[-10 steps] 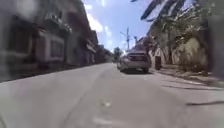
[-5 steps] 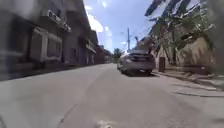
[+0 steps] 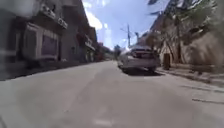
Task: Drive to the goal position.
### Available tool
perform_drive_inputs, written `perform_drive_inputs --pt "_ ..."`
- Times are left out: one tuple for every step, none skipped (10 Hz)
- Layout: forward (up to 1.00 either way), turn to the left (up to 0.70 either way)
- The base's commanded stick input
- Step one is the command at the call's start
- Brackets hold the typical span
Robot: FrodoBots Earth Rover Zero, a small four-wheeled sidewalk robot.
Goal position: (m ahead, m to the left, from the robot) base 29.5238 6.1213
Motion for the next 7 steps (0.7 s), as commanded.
perform_drive_inputs --pt "0.98 -0.21" --pt "0.98 -0.15" --pt "0.98 -0.08" --pt "0.98 0.0" --pt "0.98 0.0" --pt "0.98 0.0" --pt "0.98 0.0"
